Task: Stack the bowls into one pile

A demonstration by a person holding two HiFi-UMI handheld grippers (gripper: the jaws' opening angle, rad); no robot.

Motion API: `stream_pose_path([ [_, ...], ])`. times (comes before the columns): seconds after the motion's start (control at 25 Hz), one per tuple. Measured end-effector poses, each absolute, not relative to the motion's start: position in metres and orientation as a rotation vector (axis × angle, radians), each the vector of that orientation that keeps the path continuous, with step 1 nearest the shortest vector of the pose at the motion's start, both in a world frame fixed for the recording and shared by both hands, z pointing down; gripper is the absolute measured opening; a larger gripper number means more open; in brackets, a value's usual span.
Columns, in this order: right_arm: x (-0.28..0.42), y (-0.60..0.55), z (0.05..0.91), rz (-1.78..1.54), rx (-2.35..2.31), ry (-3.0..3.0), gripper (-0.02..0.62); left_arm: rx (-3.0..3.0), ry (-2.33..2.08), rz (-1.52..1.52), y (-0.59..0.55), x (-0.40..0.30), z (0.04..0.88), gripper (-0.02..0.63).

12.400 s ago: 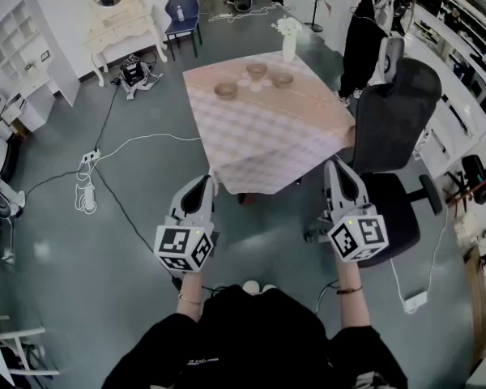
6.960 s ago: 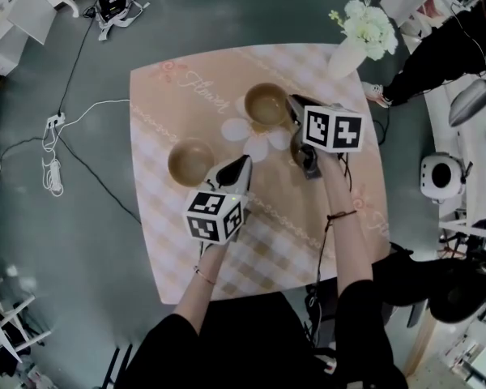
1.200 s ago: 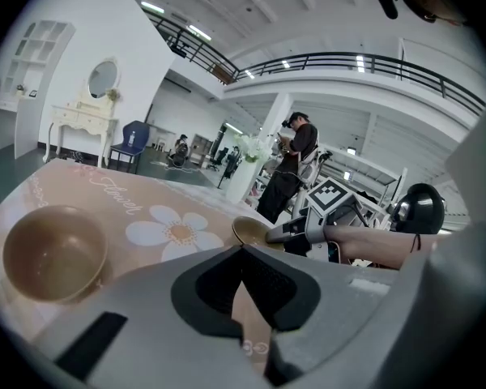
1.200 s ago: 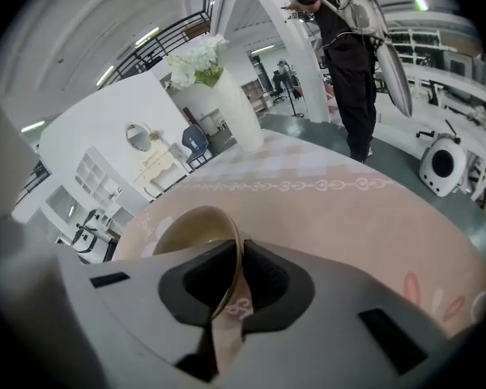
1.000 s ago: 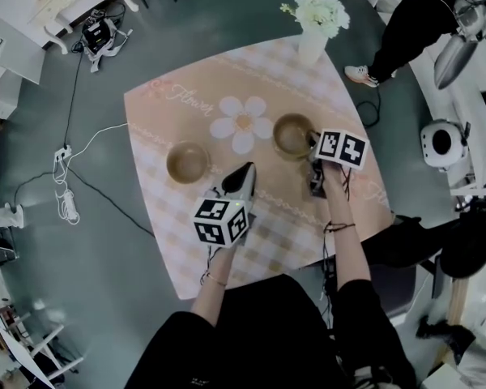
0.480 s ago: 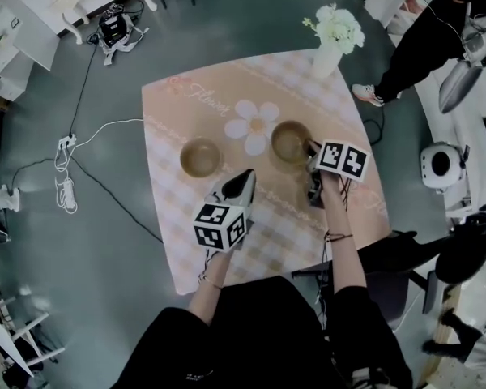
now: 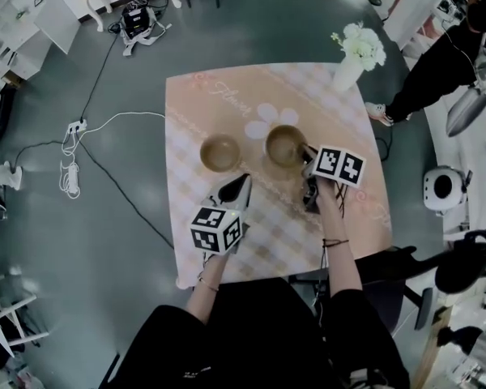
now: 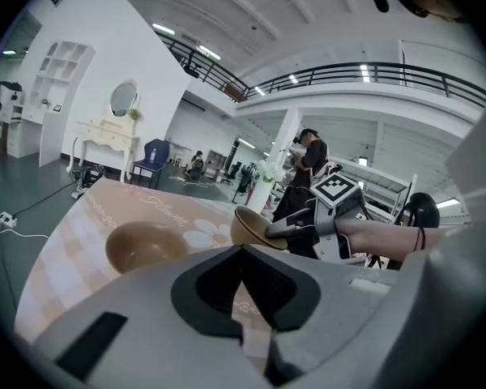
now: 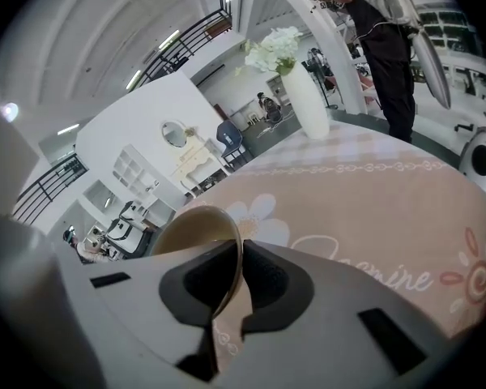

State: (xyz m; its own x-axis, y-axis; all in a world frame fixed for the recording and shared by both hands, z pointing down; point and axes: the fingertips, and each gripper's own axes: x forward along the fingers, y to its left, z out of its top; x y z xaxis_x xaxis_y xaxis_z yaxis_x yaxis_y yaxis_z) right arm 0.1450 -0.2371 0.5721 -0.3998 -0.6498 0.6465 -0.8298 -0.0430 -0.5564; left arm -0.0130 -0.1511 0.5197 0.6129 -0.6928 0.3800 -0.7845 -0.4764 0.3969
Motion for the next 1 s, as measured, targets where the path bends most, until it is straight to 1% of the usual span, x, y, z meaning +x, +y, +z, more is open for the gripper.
stream_pose_path([
  [0.72, 0.026, -0.251, 0.558, 1.405, 1.377, -2.209, 0.012, 2.191, -1.329, 0.186, -0.142, -0.09, 0.525, -0.003],
  [1.0, -0.003, -0.253, 0.56, 1.381, 1.309, -2.225, 0.012, 2.153, -1.363, 0.191, -0.14, -0.105, 0.53, -0.003],
])
